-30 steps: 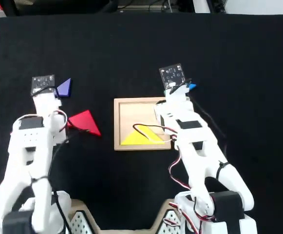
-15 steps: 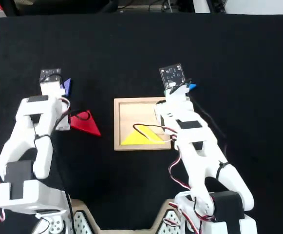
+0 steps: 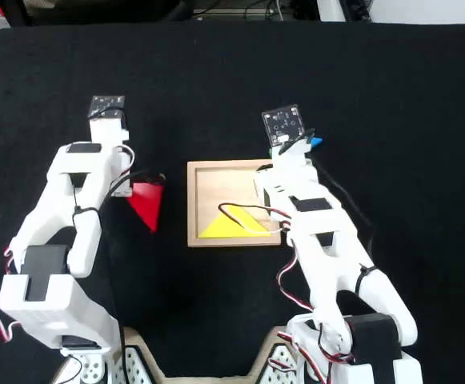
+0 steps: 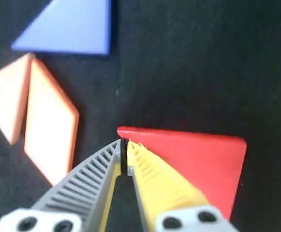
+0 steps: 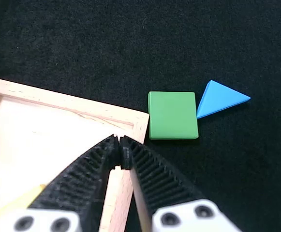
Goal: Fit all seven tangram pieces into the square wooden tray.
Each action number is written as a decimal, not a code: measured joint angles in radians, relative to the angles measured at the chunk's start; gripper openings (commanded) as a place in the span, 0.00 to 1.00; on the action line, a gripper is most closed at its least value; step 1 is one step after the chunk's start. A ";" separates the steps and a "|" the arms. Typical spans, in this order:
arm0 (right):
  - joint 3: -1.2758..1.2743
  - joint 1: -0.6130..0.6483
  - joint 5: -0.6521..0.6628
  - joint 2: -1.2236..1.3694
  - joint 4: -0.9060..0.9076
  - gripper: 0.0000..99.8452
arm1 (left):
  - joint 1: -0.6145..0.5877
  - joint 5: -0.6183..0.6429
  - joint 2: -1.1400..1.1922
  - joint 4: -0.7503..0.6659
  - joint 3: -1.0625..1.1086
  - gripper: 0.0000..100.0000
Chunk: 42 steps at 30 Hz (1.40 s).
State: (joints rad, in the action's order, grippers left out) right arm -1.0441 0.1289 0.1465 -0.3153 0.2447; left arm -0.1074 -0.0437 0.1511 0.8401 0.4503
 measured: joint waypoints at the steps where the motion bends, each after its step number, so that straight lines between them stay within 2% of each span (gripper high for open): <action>1: 0.000 0.000 0.000 0.000 0.000 0.01 | 0.002 0.000 0.003 -0.011 -0.006 0.03; 6: 0.000 0.000 0.000 0.000 0.000 0.01 | 0.046 0.002 0.006 -0.101 -0.021 0.03; 14: 0.000 0.000 0.000 0.000 0.000 0.01 | 0.164 0.000 0.006 -0.117 -0.025 0.03; 16: 0.000 0.000 0.000 0.000 0.000 0.01 | 0.157 0.000 0.006 -0.104 -0.032 0.03; 19: 0.000 0.000 0.000 0.000 0.000 0.01 | 0.081 0.005 -0.034 0.011 -0.107 0.03; 21: 0.000 0.000 0.000 0.000 0.000 0.01 | 0.014 0.055 -0.060 0.094 -0.132 0.03; 24: 0.000 0.000 0.000 0.000 0.000 0.01 | -0.037 0.107 -0.049 0.132 -0.120 0.03; 32: 0.000 0.000 0.000 0.000 0.000 0.01 | -0.006 0.123 0.124 0.078 -0.115 0.03; 42: 0.000 0.000 0.000 0.000 0.000 0.01 | 0.054 0.127 0.256 0.112 -0.296 0.03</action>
State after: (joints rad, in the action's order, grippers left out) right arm -1.0441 0.1289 0.1465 -0.3153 0.2447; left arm -0.0537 0.0836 0.4074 0.9521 0.1542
